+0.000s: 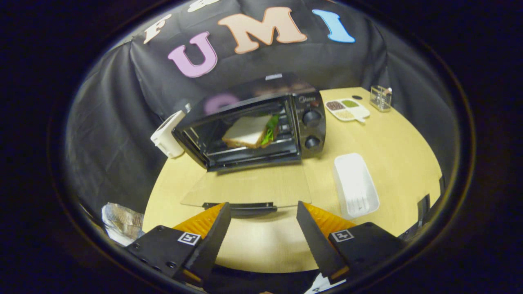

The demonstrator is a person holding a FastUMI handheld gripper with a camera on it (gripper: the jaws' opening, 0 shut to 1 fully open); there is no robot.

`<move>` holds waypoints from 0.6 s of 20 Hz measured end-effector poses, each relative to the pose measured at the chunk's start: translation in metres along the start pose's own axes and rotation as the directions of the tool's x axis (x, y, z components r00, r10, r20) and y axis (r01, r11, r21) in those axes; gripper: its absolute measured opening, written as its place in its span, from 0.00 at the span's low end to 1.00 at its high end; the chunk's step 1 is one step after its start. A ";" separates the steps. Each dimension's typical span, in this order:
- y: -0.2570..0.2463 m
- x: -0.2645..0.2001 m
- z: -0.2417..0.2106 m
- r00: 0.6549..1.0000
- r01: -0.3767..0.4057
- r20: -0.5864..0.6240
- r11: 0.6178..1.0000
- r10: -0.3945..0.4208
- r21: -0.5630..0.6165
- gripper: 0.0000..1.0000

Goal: Open the toaster oven, put the food inside, and close the toaster oven door.

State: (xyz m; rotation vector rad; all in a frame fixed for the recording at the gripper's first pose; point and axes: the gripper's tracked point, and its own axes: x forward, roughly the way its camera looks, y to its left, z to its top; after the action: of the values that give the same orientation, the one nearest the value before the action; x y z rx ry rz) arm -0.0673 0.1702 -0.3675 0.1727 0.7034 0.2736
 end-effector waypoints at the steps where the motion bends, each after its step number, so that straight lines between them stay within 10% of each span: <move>1: -0.003 0.006 -0.005 1.000 0.002 -0.015 1.000 -0.001 0.003 0.99; 12: -0.010 0.045 -0.031 0.994 -0.008 -0.113 0.997 -0.001 -0.081 1.00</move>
State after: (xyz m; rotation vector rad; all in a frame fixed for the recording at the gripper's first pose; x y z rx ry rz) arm -0.0532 0.1766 -0.4206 0.0813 0.8031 0.3166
